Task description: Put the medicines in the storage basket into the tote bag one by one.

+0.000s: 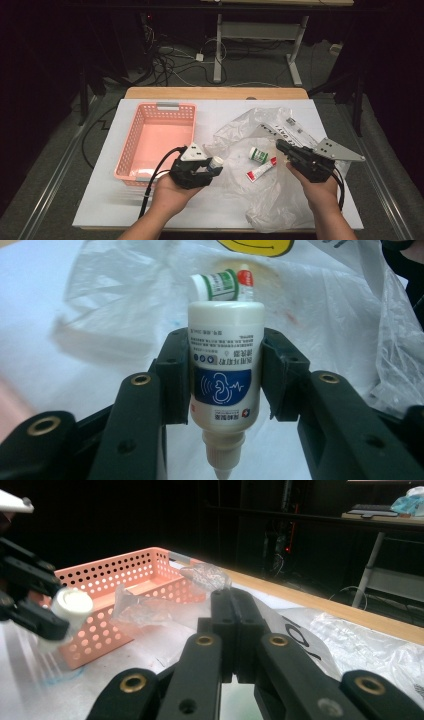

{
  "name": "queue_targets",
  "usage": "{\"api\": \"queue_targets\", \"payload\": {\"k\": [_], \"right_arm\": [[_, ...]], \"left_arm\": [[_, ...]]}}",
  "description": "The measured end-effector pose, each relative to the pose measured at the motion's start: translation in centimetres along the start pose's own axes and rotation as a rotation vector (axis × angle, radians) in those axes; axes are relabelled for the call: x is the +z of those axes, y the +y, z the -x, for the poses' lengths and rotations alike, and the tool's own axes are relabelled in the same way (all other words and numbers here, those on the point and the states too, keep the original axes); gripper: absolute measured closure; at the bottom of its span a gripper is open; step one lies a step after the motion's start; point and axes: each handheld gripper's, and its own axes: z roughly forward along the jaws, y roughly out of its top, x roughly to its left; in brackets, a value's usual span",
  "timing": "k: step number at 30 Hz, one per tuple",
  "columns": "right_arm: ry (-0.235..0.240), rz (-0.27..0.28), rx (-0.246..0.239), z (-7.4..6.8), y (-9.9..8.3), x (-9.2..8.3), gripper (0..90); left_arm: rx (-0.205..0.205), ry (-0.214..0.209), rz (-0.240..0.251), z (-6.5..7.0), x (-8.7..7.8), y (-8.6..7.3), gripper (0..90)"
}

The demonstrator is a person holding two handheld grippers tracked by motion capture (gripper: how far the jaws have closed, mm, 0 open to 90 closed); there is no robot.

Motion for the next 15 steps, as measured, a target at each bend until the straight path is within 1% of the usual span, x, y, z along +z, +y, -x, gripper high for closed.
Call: {"api": "queue_targets", "payload": {"k": [2,4,6,10,11,15], "right_arm": [[0.0,0.002,-0.001,0.1,0.0,0.0,90.0],[0.002,0.004,-0.008,0.1,0.0,0.0,90.0],[0.002,0.009,-0.002,0.1,0.1,0.0,90.0],[0.004,0.009,-0.006,0.0,0.1,0.0,90.0],[0.005,0.008,-0.007,0.0,0.1,0.0,90.0],[0.006,0.011,-0.008,0.0,0.1,0.0,90.0]], "left_arm": [[-0.002,-0.014,0.001,0.4,0.9,0.2,58.4],[-0.001,-0.027,-0.01,1.0,2.1,0.4,58.4],[0.002,-0.033,-0.015,1.3,3.1,0.6,58.5],[-0.012,-0.038,-0.027,1.4,5.5,1.0,58.4],[-0.013,-0.023,-0.034,1.4,6.3,1.2,58.4],[-0.015,0.016,-0.061,1.0,8.7,1.6,58.4]]}}
